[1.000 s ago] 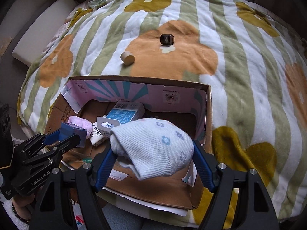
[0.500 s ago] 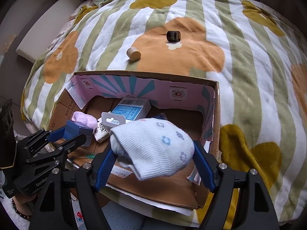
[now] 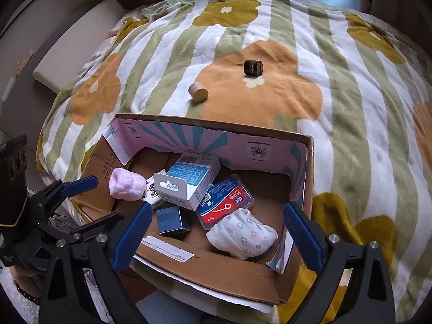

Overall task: Organize objects
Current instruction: 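Withdraw both tools from the box toward the beige roll and black cap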

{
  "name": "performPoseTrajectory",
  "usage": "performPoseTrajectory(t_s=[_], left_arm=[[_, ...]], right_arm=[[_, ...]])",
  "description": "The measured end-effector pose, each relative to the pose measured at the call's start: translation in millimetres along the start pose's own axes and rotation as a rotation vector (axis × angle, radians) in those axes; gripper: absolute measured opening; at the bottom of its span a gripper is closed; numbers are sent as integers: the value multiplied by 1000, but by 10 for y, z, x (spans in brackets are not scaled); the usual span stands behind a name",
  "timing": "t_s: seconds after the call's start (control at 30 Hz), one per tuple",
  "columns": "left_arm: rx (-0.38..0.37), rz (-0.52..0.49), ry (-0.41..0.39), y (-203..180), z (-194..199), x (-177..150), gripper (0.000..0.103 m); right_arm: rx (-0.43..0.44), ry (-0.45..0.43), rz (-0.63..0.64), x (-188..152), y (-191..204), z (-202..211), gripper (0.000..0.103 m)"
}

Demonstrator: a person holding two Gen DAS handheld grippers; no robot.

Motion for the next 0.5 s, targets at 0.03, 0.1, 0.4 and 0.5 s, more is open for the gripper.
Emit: performPoseTrajectory(t_s=[0.03,0.1,0.4,0.5], left_arm=[[1,-3,-4,7,9,19,103],[4,-9,-13,23,30,59,103],[9,-44,-15,62,19,198,103],[6,-58,-19,59,47,252,103]], right_arm=[[-1,-1,-1,5,-3,0,97],[-3,-3,-5,20,-15,-3,97],[-21,11,-32,88,-63,-11,97],[-29,4,-37,128,-66,18,97]])
Point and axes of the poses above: each gripper's, at about its wrist camera, not at the fingertips, and z roughly against the way its jaws point, y to its left, x to its top, the point moved 6 cm from there along -z, roughly the way its jaws point, and after that the axes turned 5 degrees about x, right-handed, at the moved point
